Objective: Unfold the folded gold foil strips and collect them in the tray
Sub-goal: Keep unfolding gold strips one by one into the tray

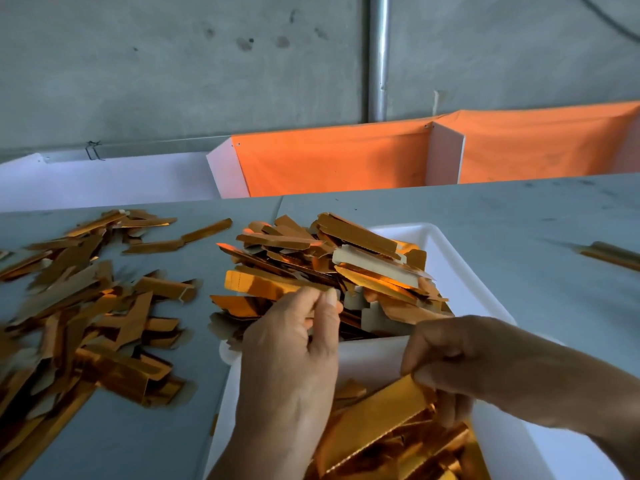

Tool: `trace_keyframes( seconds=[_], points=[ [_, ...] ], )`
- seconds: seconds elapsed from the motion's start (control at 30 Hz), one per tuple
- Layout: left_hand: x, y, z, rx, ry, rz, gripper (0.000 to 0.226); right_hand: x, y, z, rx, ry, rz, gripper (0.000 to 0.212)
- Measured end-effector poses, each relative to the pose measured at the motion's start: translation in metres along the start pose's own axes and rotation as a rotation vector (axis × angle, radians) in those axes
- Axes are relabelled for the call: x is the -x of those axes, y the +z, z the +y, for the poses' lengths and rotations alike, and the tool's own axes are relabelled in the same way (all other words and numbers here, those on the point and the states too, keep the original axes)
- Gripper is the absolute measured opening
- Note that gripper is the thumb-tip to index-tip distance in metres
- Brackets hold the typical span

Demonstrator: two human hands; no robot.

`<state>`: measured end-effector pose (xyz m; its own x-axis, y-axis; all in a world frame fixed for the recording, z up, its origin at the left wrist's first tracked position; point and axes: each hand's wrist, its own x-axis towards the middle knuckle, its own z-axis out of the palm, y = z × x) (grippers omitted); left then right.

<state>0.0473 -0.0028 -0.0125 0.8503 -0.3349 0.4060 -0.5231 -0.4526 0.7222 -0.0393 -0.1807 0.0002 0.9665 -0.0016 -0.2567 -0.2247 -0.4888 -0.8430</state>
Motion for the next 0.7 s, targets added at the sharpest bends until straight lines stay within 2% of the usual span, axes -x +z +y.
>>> trace_keyframes(
  seconds=[0.13, 0.27, 0.37, 0.47, 0.5, 0.6, 0.7],
  points=[
    [0.001, 0.003, -0.004, -0.117, -0.005, -0.102, 0.021, 0.0, 0.001, 0.005, 0.09, 0.044, 0.002, 0.024],
    [0.002, 0.004, -0.004, -0.172, 0.031, -0.106, 0.017, 0.008, -0.004, 0.002, 0.156, 0.073, 0.051, 0.019],
    [0.001, 0.004, -0.006, -0.185, 0.033, -0.102, 0.019, 0.006, -0.009, -0.003, 0.093, -0.031, 0.293, 0.017],
    [0.002, 0.005, -0.007, -0.205, 0.069, -0.107, 0.02, -0.001, -0.008, -0.005, 0.227, -0.113, 0.566, 0.006],
    [0.002, 0.005, -0.006, -0.205, 0.078, -0.111, 0.019, -0.004, -0.006, -0.008, 0.288, -0.118, 0.593, 0.004],
    [0.002, 0.006, -0.007, -0.212, 0.094, -0.112, 0.019, -0.021, 0.0, -0.016, 0.419, -0.118, 0.576, 0.015],
    [0.002, 0.006, -0.009, -0.225, 0.103, -0.097, 0.019, -0.046, -0.007, -0.018, 0.458, -0.11, 0.667, 0.024]
  ],
)
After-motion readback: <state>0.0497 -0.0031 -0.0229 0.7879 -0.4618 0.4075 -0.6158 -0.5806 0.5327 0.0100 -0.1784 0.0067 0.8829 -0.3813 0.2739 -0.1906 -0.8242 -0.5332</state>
